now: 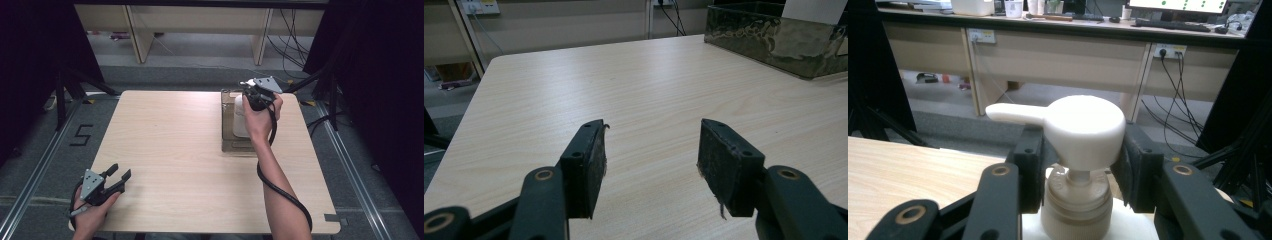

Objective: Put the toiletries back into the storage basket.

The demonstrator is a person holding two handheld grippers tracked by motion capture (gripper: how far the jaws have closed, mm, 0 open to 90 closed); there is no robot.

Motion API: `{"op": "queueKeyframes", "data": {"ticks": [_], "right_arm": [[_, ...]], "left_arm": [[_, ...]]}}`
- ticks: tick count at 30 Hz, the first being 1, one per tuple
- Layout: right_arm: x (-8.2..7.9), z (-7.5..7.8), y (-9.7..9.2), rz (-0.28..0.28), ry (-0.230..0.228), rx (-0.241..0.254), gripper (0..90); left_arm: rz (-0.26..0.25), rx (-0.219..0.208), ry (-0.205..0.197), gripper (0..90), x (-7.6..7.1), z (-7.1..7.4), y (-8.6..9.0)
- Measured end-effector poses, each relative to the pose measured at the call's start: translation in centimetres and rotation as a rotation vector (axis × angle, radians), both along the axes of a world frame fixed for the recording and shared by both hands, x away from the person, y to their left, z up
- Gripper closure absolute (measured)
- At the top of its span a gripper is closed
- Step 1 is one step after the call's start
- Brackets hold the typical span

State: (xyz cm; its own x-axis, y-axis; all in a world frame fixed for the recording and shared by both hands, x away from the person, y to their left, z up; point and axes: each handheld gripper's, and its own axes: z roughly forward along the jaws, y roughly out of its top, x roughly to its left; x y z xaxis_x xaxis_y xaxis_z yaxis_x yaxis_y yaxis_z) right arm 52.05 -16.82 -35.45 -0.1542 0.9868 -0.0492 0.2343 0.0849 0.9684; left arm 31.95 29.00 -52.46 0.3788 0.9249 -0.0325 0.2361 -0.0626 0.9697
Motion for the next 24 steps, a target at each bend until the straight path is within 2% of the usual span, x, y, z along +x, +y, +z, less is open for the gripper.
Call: {"op": "queueKeyframes", "data": {"ticks": [3, 4, 7, 10, 11, 18, 20, 21, 22, 23, 24], "right_arm": [[-0.03, 0.05, -0.08, -0.003, 0.007, 0.002, 60.3], [-0.09, 0.03, -0.12, -0.013, 0.014, 0.02, 60.2], [-0.16, -0.15, -0.42, -0.018, 0.005, -0.005, 60.1], [-0.41, -0.18, -0.62, -0.024, 0.019, 0.023, 59.9], [-0.4, -0.2, -0.72, -0.021, 0.005, 0.008, 59.9], [-0.6, -0.39, -0.65, -0.024, 0.005, 0.009, 57.8], [-0.64, -0.56, -0.74, -0.029, 0.008, -0.001, 51.0], [-0.64, -0.56, -0.74, -0.029, 0.008, -0.001, 51.0], [-0.74, -0.63, -0.63, -0.042, 0.01, 0.017, 45.4], [-0.85, -0.64, -0.54, -0.049, 0.018, 0.035, 43.6], [-0.77, -0.67, -0.61, -0.043, 0.012, 0.026, 42.2]], "left_arm": [[-0.002, -0.003, -0.005, 44.1, 0.04, -0.03, 0.0], [-0.001, -0.001, -0.004, 44.1, 0.02, -0.02, 0.0], [-0.001, 0.004, 0.001, 44.1, -0.02, 0.02, -0.04], [-0.001, 0.004, 0.0, 44.1, -0.02, 0.01, -0.03], [-0.001, 0.004, 0.0, 44.1, -0.02, 0.01, -0.04], [-0.001, 0.005, 0.0, 44.1, -0.02, 0.01, -0.02], [0.0, 0.004, 0.0, 44.0, -0.02, 0.01, -0.02], [0.0, 0.004, 0.0, 44.0, -0.02, 0.01, -0.02], [-0.001, 0.004, 0.0, 44.0, -0.02, 0.01, -0.03], [-0.002, 0.004, 0.0, 44.0, -0.02, 0.01, -0.03], [-0.001, 0.005, 0.0, 44.0, -0.02, 0.01, -0.03]]}}
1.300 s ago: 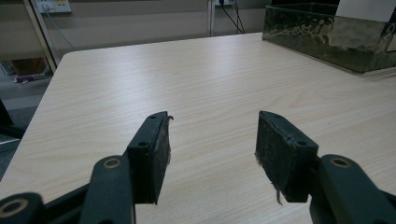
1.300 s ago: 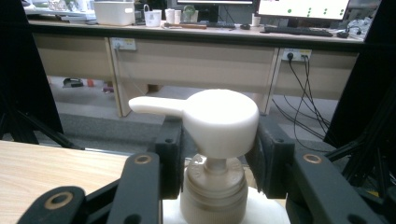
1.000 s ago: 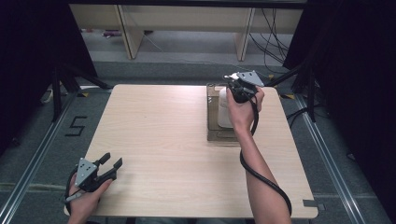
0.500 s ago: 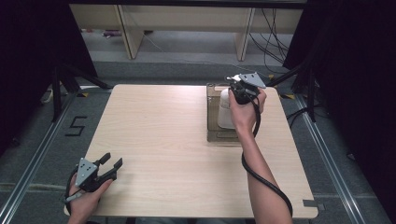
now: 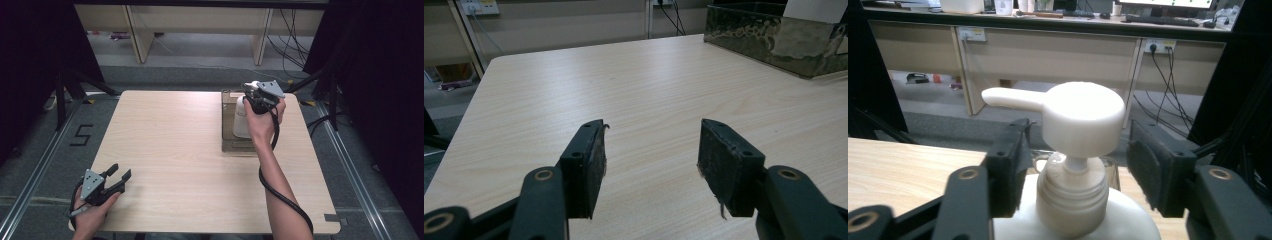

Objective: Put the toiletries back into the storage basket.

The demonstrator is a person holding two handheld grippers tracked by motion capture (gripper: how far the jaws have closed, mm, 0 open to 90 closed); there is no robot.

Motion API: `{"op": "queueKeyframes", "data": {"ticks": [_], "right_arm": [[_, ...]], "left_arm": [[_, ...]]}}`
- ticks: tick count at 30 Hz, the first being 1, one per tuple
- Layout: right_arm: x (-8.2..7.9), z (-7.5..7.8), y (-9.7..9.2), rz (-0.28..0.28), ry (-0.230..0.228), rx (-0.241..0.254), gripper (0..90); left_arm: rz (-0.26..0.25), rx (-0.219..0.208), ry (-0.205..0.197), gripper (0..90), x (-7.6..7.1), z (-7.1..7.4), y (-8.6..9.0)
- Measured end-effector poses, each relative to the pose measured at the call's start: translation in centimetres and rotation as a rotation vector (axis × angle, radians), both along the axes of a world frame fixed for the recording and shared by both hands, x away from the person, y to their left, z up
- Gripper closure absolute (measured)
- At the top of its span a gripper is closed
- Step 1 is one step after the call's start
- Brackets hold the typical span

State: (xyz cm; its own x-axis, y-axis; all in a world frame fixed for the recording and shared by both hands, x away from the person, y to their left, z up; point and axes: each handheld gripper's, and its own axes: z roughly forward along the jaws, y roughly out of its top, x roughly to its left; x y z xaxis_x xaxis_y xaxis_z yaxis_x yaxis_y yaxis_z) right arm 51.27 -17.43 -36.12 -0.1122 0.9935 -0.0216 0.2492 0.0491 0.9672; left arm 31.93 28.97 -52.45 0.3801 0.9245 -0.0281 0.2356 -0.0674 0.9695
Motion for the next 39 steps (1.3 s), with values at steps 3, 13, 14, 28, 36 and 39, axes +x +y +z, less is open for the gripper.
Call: {"op": "queueKeyframes", "data": {"ticks": [3, 13, 14, 28, 36, 39], "right_arm": [[-0.2, 0.1, 0.0, 0.006, 0.0, 0.003, 39.8], [-1.1, 0.2, -0.1, 0.014, -0.001, 0.015, 36.1], [-1.5, 0.2, -0.3, 0.024, 0.0, 0.017, 35.9], [-4.1, -0.3, -1.8, 0.047, -0.007, 0.029, 35.8], [-5.6, -1.0, -2.9, 0.052, 0.011, 0.048, 36.3], [-6.2, -1.3, -3.4, 0.063, 0.017, 0.06, 36.8]], "left_arm": [[0.001, -0.001, 0.0, 44.0, 0.0, 0.0, 0.0], [0.001, 0.0, 0.0, 44.0, 0.0, 0.0, 0.0], [0.0, 0.0, 0.001, 44.0, 0.0, 0.0, 0.0], [0.0, 0.001, 0.0, 43.9, 0.0, 0.0, 0.0], [0.002, 0.001, 0.001, 43.9, 0.0, 0.0, 0.0], [0.002, 0.001, 0.001, 43.9, 0.0, 0.0, 0.0]]}}
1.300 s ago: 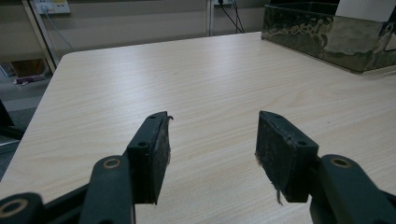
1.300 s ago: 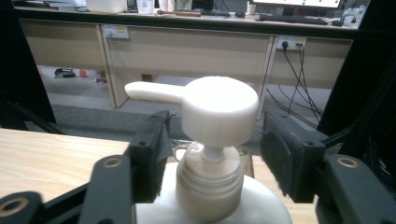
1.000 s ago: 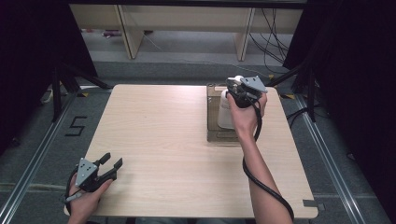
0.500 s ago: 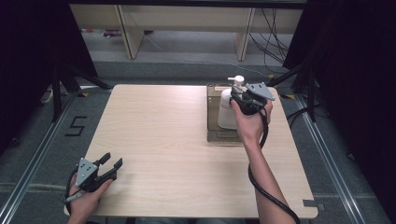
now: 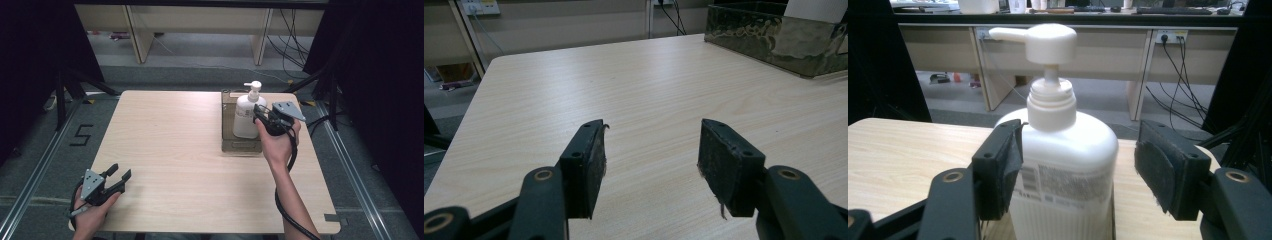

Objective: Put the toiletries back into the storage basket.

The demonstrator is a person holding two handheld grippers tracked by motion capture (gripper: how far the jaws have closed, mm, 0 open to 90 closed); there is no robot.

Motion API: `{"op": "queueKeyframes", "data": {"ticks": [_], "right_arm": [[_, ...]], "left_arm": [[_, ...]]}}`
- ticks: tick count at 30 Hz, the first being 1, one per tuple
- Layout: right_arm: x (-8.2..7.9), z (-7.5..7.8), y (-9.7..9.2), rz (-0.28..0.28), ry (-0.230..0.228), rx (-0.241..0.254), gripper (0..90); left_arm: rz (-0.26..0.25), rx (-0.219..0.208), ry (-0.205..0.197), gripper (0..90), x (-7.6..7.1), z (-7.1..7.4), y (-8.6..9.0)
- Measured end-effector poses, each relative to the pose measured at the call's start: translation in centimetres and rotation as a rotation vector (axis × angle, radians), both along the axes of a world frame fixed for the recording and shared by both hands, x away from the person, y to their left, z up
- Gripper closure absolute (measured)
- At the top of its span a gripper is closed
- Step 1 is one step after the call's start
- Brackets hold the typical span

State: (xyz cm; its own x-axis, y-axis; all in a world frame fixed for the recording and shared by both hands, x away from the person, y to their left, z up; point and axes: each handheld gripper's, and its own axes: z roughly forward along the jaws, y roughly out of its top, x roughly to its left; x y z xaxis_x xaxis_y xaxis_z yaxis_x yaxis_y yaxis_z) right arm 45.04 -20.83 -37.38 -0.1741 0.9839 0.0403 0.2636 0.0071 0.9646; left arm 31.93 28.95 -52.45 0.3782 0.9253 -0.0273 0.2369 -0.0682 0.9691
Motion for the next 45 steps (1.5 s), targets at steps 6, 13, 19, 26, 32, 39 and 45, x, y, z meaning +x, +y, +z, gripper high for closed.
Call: {"op": "queueKeyframes", "data": {"ticks": [6, 13, 19, 26, 32, 39, 45], "right_arm": [[-1.4, -0.6, -1.0, 0.0, -0.013, -0.027, 37.3], [-2.7, -1.5, -1.9, -0.005, 0.0, -0.004, 37.4], [-3.7, -2.2, -2.7, -0.011, 0.022, -0.013, 37.3], [-5.2, -4.2, -3.8, -0.031, 0.048, -0.006, 37.3], [-6.1, -5.8, -4.5, -0.03, 0.06, 0.003, 37.3], [-6.9, -7.2, -5.0, -0.037, 0.075, 0.001, 37.4], [-7.1, -9.0, -6.0, -0.019, 0.09, -0.036, 37.3]], "left_arm": [[0.0, 0.0, 0.0, 43.9, 0.0, 0.0, 0.0], [0.001, 0.001, 0.0, 43.8, 0.0, 0.0, 0.0], [0.002, -0.001, 0.0, 43.8, 0.0, 0.0, 0.0], [0.002, 0.0, 0.0, 43.7, 0.0, 0.0, 0.0], [0.002, -0.002, -0.003, 43.7, 0.0, 0.0, 0.0], [0.0, -0.003, -0.006, 43.7, 0.1, 0.0, 0.0], [0.001, -0.003, -0.005, 43.7, 0.1, -0.1, 0.0]]}}
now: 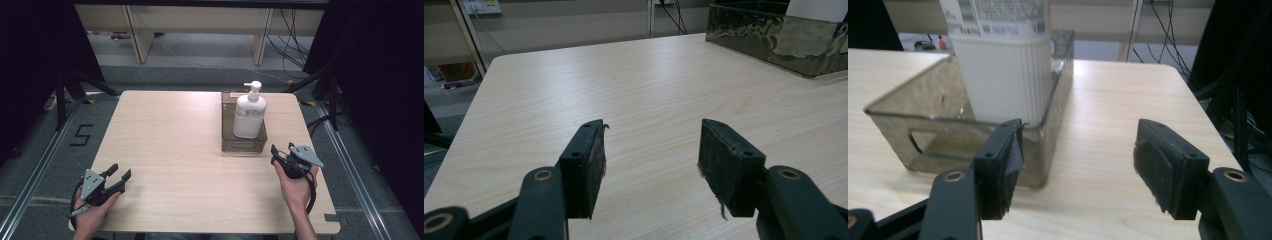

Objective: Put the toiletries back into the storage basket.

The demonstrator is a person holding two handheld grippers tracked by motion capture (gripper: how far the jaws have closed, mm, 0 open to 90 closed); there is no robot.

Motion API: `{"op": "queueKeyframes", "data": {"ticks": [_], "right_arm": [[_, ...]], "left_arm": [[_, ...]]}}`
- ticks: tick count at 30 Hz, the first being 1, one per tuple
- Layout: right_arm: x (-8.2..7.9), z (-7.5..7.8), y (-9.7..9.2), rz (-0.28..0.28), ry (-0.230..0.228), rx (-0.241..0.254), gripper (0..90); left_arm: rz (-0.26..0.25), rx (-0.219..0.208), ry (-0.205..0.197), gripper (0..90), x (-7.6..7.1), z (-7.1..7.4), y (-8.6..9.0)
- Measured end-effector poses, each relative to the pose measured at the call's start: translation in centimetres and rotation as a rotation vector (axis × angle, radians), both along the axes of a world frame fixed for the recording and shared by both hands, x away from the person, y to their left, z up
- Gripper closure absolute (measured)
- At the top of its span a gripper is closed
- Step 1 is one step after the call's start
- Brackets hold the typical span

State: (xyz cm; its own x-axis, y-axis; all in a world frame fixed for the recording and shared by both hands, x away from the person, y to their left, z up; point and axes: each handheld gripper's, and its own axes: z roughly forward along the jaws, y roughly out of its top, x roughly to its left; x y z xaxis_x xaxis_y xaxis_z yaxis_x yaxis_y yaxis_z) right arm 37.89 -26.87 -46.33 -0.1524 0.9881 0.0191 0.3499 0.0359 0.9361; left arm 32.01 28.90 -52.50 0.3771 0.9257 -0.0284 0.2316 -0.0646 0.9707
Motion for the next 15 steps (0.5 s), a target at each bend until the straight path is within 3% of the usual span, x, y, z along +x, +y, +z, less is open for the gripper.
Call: {"op": "queueKeyframes", "data": {"ticks": [1, 2, 4, 5, 6, 12, 14, 15], "right_arm": [[-0.4, -0.5, 0.0, -0.027, 0.022, 0.007, 37.3], [-0.2, -0.9, -0.3, -0.007, 0.001, -0.002, 37.4], [-0.4, -1.1, -0.4, -0.012, 0.022, -0.008, 37.3], [-0.6, -1.3, -0.2, -0.033, 0.034, 0.015, 37.3], [-0.6, -1.9, -0.6, -0.01, 0.021, -0.022, 37.3], [-1.2, -3.0, -1.0, -0.02, 0.038, -0.028, 37.3], [-1.3, -3.3, -0.8, -0.034, 0.043, 0.015, 37.2], [-1.3, -3.4, -0.8, -0.038, 0.044, -0.004, 37.2]], "left_arm": [[0.0, 0.001, 0.0, 43.6, 0.0, 0.0, 0.0], [0.0, 0.001, 0.0, 43.7, 0.0, 0.0, 0.0], [0.002, -0.007, -0.002, 43.6, 0.0, 0.0, -0.1], [0.002, -0.007, -0.002, 43.6, 0.0, 0.0, -0.1], [0.003, -0.008, -0.003, 43.6, 0.0, 0.0, -0.1], [0.004, -0.01, -0.001, 43.6, 0.0, 0.0, -0.1], [0.002, -0.009, -0.001, 43.6, 0.0, 0.0, -0.1], [0.001, -0.009, -0.002, 43.5, 0.0, 0.0, 0.0]]}}
